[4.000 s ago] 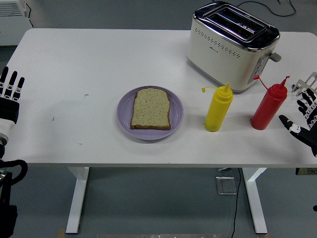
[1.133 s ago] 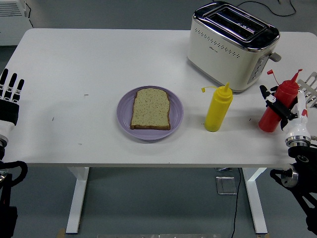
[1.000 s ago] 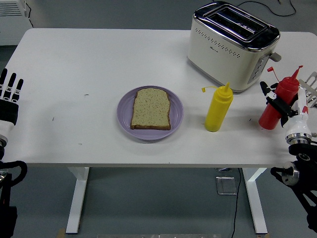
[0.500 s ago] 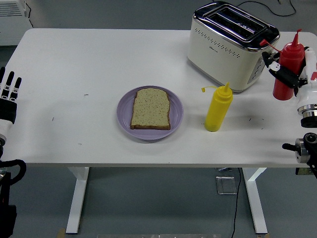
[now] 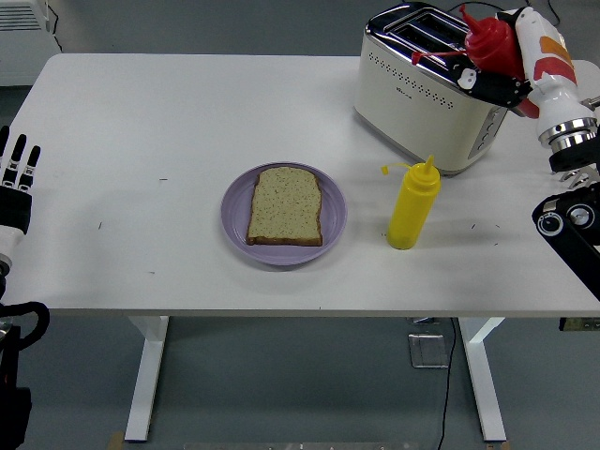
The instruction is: Pick up the cup,pour liquid into bread,place the cup on the desk
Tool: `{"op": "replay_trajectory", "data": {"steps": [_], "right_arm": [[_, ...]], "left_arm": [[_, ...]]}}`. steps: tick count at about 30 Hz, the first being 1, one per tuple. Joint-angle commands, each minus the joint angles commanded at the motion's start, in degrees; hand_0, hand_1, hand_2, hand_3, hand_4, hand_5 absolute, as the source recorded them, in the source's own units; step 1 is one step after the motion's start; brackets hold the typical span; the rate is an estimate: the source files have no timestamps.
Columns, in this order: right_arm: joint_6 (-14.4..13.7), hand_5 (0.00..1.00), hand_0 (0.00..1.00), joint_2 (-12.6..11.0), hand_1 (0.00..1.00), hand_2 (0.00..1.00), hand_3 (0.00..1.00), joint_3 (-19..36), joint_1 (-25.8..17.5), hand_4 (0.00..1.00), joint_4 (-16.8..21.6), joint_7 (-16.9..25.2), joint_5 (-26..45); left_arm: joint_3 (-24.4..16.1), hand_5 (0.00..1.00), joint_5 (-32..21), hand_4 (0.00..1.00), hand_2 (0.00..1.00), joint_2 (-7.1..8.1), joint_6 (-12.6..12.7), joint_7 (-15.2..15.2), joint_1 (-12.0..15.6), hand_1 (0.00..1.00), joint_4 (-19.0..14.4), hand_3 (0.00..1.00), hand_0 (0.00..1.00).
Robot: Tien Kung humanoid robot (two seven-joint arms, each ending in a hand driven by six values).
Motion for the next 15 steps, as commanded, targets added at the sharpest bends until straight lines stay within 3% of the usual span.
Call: {"op": "replay_trajectory", "data": {"steps": [10, 12, 15], "right_arm": [[8.5, 0.215, 0.090, 1.3, 0.068, 0.237, 0.356, -13.9, 11.0, 0.731, -3.8, -4.5, -23.7], [9.9, 0.204, 0.095, 1.3, 0.077, 0.250, 0.364, -17.3, 12.5, 0.723, -4.2, -4.4, -23.7], [10.2, 0.204, 0.095, 1.2, 0.077, 0.250, 0.364, -17.6, 12.7, 0.723, -4.5, -4.4, -23.7]], "left_arm": [[-0.1, 0.998, 0.0, 0.545, 0.736, -0.05, 0.0, 0.0, 0.2, 0.736, 0.0, 0.694, 0.787], [-0.1, 0.998, 0.0, 0.545, 0.735, -0.07, 0.0, 0.0, 0.2, 0.736, 0.0, 0.694, 0.787], [-0.2, 0.998, 0.0, 0.545, 0.735, -0.08, 0.0, 0.0, 0.3, 0.736, 0.0, 0.694, 0.787]]}}
